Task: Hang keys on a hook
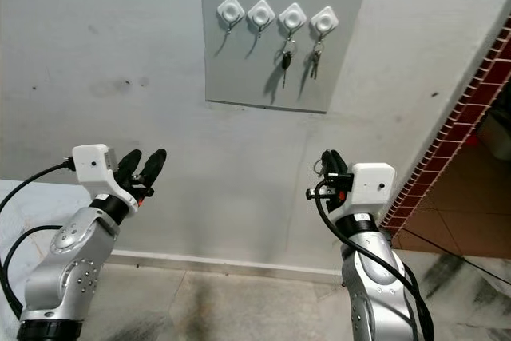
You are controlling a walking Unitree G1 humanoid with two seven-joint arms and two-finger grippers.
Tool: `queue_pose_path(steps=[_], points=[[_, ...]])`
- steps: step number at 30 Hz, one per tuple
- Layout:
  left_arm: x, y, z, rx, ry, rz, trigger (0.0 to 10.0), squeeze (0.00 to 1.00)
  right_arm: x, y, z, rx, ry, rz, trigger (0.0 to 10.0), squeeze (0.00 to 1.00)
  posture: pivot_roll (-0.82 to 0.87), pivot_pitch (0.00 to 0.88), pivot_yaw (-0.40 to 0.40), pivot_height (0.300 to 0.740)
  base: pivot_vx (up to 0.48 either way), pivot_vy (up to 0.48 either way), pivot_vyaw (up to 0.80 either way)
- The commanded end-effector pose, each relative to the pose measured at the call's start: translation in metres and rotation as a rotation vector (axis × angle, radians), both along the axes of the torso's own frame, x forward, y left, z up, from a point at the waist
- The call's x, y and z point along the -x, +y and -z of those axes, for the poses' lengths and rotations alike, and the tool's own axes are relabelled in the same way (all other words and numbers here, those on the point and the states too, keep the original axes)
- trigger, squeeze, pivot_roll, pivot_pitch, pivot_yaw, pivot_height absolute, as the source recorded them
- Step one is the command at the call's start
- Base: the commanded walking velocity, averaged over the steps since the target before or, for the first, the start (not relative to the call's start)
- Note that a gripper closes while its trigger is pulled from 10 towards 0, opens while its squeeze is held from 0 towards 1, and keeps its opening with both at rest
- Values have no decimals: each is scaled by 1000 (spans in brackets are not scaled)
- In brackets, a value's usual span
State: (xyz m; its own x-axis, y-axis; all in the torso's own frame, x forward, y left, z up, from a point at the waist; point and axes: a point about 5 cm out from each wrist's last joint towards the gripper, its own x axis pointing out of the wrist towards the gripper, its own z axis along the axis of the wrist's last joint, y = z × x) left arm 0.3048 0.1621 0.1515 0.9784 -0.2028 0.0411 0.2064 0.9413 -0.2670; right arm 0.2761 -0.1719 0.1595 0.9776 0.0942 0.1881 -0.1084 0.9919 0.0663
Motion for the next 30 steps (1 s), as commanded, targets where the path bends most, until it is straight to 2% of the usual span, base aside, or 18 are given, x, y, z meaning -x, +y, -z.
queue_pose_path(steps=[1, 17, 27, 30], points=[[-1, -2, -9, -3, -27, 10, 10000, 0, 0, 0, -6, -6, -17, 0, 10000, 0, 8, 0, -39, 740, 401, 0, 0], [-3, -4, -10, -16, -13, 0, 10000, 0, -1, 0, -6, -6, -13, 0, 10000, 0, 11, 0, -40, 740, 386, 0, 0], [-7, -11, -15, -28, -30, -10, 10000, 0, -2, 0, -5, 2, -11, 7, 10000, 0, 9, 0, -38, 740, 0, 0, 0], [-9, -19, -21, -37, -53, 24, 10000, 0, -4, 0, -6, 4, -14, 4, 10000, 0, 9, 0, -38, 740, 0, 0, 0]])
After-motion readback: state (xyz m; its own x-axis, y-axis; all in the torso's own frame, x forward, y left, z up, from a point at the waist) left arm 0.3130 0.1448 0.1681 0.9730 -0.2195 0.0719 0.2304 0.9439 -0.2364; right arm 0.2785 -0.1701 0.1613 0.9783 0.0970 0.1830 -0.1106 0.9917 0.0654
